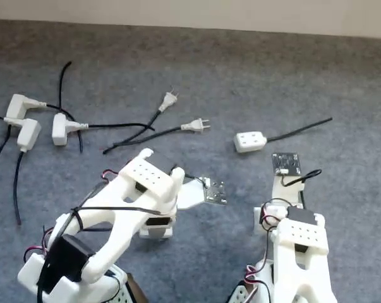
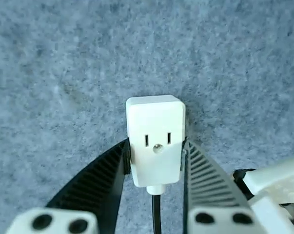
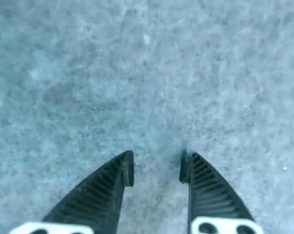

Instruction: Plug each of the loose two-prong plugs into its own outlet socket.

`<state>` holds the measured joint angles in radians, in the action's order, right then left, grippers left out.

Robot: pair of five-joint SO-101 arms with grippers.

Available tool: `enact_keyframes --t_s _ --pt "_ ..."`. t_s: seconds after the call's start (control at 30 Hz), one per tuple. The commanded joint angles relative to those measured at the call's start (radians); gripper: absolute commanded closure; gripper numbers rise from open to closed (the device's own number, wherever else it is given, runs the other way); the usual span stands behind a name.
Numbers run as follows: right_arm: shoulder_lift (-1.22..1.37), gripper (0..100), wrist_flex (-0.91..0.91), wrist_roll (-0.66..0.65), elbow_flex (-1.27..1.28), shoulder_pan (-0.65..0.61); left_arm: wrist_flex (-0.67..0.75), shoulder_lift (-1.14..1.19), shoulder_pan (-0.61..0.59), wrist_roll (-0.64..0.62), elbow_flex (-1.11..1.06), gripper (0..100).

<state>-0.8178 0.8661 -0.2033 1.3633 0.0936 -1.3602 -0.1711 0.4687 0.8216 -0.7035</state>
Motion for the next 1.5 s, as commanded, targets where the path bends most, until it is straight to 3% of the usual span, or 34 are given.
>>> enact_keyframes --t_s 0.0,0.1,0.27,0.5,0.73,0.97,1.2,1.47 --pt "-0.024 83.7 -0.024 -0.006 0.01 -0.033 0.021 -0.044 -0.025 0.002 0.012 78" --pt "-0.024 83.7 -0.025 -0.006 0.012 -0.048 0.02 -0.044 -0.096 0.006 0.073 68" --pt "-0.024 83.7 -0.025 -0.006 0.012 -0.051 -0.002 -0.044 -0.191 0.057 0.163 69" --pt "-0.024 83.7 -0.025 -0.006 0.012 -0.051 0.005 -0.033 -0.236 0.064 0.153 69" --pt "-0.024 83.7 -0.025 -0.006 0.012 -0.051 0.265 -0.033 -0.236 0.063 -0.05 69" --pt "-0.024 83.7 -0.024 -0.006 0.012 -0.051 0.384 -0.031 -0.291 0.063 -0.082 70" --pt "-0.024 83.7 -0.022 -0.006 0.012 -0.051 0.396 -0.03 -0.394 0.112 -0.036 70" --pt "-0.024 83.7 -0.022 -0.006 0.012 -0.051 0.419 -0.018 -0.423 0.104 0.016 70"
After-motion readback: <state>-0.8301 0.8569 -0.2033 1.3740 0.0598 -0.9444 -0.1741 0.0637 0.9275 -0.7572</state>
